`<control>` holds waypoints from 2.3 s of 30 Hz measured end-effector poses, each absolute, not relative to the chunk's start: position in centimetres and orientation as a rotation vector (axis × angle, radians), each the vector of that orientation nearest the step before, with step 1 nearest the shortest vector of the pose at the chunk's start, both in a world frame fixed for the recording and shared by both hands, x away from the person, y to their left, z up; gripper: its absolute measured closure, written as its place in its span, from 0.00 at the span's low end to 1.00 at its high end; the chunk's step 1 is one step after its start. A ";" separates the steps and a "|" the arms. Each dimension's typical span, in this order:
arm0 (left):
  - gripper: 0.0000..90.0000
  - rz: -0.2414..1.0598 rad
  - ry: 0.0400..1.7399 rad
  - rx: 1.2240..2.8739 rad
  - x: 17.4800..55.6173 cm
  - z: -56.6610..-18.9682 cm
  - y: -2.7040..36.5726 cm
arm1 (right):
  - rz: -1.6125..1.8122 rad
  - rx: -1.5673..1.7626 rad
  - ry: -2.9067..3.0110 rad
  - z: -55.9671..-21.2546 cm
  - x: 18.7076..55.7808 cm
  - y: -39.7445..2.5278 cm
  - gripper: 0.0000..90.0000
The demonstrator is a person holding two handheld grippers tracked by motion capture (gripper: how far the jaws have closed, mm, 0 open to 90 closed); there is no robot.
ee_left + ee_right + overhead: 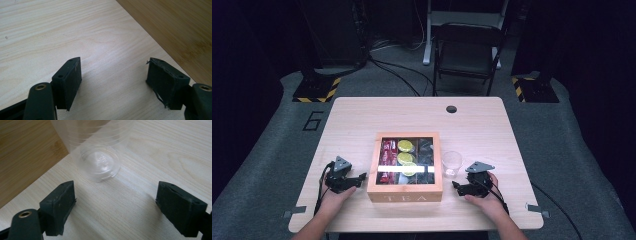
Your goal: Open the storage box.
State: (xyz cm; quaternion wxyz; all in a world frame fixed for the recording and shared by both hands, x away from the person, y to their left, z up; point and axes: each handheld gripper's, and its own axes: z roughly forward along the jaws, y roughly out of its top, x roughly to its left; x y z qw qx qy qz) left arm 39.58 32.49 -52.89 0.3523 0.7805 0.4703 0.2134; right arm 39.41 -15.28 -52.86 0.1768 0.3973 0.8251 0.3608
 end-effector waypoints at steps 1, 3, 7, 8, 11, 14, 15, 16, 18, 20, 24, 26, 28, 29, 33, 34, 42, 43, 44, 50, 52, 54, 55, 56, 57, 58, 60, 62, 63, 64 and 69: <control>0.29 0.554 1.212 2.021 39.6 -52.9 32.5 | 1.021 1.125 2.335 -52.9 39.4 -15.3 0.17; 0.25 0.549 1.203 2.034 39.6 -52.9 32.4 | 1.021 1.124 2.336 -52.9 39.4 -15.3 0.17; 0.23 0.544 1.201 2.038 39.6 -52.9 32.4 | 1.024 1.125 2.333 -52.9 39.4 -15.3 0.17; 0.23 0.544 1.200 2.038 39.6 -52.9 32.4 | 1.022 1.125 2.335 -52.9 39.4 -15.3 0.17; 0.23 0.541 1.202 2.035 39.6 -52.9 32.3 | 1.021 1.125 2.336 -52.9 39.4 -15.3 0.17; 0.23 0.542 1.204 2.035 39.6 -52.9 32.3 | 1.029 1.139 2.334 -52.9 39.3 -15.2 0.18; 0.23 0.542 1.203 2.035 39.6 -52.9 32.3 | 1.029 1.139 2.334 -52.9 39.3 -15.2 0.18; 0.23 0.547 1.208 2.019 39.6 -53.0 32.3 | 1.029 1.134 2.336 -52.9 39.3 -15.2 0.18; 0.23 0.546 1.206 2.019 39.7 -53.0 32.3 | 1.030 1.133 2.333 -52.9 39.3 -15.2 0.20; 0.23 0.546 1.206 2.018 39.7 -53.0 32.3 | 1.046 1.115 2.343 -52.8 39.2 -15.3 0.23; 0.24 0.541 1.212 2.022 39.6 -52.9 32.3 | 1.052 1.096 2.341 -52.8 39.2 -15.4 0.30; 0.25 0.545 1.220 2.016 39.7 -52.9 32.4 | 1.048 1.100 2.345 -52.7 39.2 -15.4 0.35; 0.29 0.541 1.236 2.005 39.7 -52.8 32.5 | 1.048 1.110 2.342 -52.6 39.1 -15.4 0.39; 0.31 0.527 1.244 2.001 39.7 -52.7 32.7 | 1.047 1.117 2.344 -52.5 39.1 -15.5 0.42; 0.36 0.494 1.269 1.975 39.8 -52.5 33.2 | 1.026 1.142 2.350 -52.3 39.0 -15.5 0.49; 0.37 0.497 1.276 1.967 39.8 -52.5 33.2 | 1.022 1.141 2.352 -52.2 39.0 -15.6 0.50; 0.43 0.459 1.278 1.961 39.4 -51.8 33.5 | 1.022 1.124 2.369 -51.5 38.8 -15.5 0.58; 0.43 0.451 1.276 1.962 39.3 -51.7 33.5 | 1.026 1.129 2.371 -51.3 38.7 -15.4 0.59; 0.44 0.444 1.274 1.968 39.3 -51.6 33.5 | 1.016 1.121 2.371 -51.2 38.6 -15.5 0.60; 0.48 0.422 1.252 1.952 38.7 -50.6 33.2 | 1.041 1.123 2.371 -50.4 38.2 -15.2 0.63; 0.49 0.390 1.257 1.922 38.5 -50.3 33.3 | 1.060 1.121 2.363 -49.8 37.9 -15.1 0.67; 0.49 0.390 1.259 1.920 38.4 -50.2 33.2 | 1.061 1.103 2.371 -49.6 37.9 -15.1 0.68; 0.49 0.388 1.257 1.921 38.4 -50.1 33.3 | 1.066 1.089 2.365 -49.5 37.8 -15.1 0.68; 0.50 0.387 1.257 1.914 38.3 -50.0 33.3 | 1.068 1.088 2.378 -49.3 37.7 -15.1 0.68; 0.50 0.386 1.256 1.914 38.3 -49.9 33.3 | 1.075 1.092 2.362 -49.2 37.6 -15.1 0.69; 0.50 0.383 1.251 1.915 38.2 -49.7 33.4 | 1.075 1.089 2.373 -49.1 37.6 -15.1 0.70; 0.50 0.386 1.247 1.910 38.1 -49.5 33.4 | 1.087 1.097 2.371 -48.8 37.5 -15.2 0.70; 0.51 0.382 1.247 1.907 38.0 -49.3 33.3 | 1.101 1.094 2.366 -48.6 37.4 -15.3 0.71; 0.51 0.381 1.247 1.911 37.9 -49.2 33.3 | 1.102 1.110 2.368 -48.5 37.3 -15.3 0.71; 0.51 0.389 1.241 1.914 37.9 -49.0 33.2 | 1.130 1.120 2.364 -48.3 37.3 -15.3 0.71; 0.53 0.401 1.214 1.957 37.8 -48.2 32.9 | 1.124 1.127 2.373 -47.4 36.9 -15.5 0.74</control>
